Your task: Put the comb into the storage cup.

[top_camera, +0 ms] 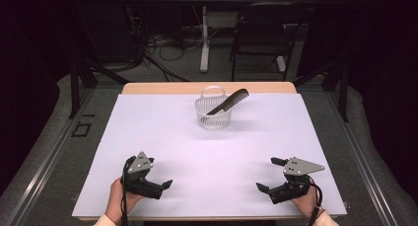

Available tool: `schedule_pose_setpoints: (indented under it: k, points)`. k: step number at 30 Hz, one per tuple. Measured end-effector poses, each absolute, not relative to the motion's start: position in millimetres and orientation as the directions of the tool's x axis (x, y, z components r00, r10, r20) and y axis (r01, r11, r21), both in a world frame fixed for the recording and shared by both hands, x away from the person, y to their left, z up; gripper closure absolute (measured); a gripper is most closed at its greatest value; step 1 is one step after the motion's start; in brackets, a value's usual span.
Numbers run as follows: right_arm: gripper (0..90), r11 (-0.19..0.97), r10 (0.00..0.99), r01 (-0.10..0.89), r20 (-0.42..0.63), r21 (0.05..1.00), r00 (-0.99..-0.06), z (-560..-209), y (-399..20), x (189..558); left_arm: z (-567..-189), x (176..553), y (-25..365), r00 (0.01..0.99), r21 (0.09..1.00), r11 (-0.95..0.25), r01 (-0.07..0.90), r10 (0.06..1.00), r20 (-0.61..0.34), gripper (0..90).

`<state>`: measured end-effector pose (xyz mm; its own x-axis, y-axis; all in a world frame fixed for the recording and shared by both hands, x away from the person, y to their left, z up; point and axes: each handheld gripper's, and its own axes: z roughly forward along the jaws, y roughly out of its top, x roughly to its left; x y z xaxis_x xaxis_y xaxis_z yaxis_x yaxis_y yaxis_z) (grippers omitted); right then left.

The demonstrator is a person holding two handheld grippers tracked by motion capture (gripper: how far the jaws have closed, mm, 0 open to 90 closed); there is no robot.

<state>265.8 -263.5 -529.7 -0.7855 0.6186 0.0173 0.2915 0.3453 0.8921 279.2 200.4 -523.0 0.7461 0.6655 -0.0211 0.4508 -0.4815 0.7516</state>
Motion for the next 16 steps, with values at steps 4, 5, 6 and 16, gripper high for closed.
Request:
schedule_pose_setpoints:
  k: [4,5,6,16]
  points:
    - [0.0,0.346,0.617,0.291,0.017,0.892,-0.786,-529.8,-263.7,266.0,-525.9,275.1,202.3,0.741,0.754,-0.475,0.454,0.671,-0.024,0.0]
    - [0.0,0.347,0.617,0.292,0.017,0.891,-0.787,-529.8,-263.6,265.9,-526.2,274.4,203.0,0.742,0.753,-0.479,0.451,0.670,-0.018,0.0]
    - [0.0,0.347,0.616,0.291,0.017,0.892,-0.788,-529.9,-263.7,265.9,-526.4,273.7,203.4,0.742,0.755,-0.477,0.449,0.671,-0.017,0.0]
    - [0.0,0.352,0.610,0.285,0.012,0.892,-0.792,-529.6,-263.9,265.1,-528.1,270.2,203.6,0.742,0.756,-0.483,0.442,0.671,-0.005,0.0]
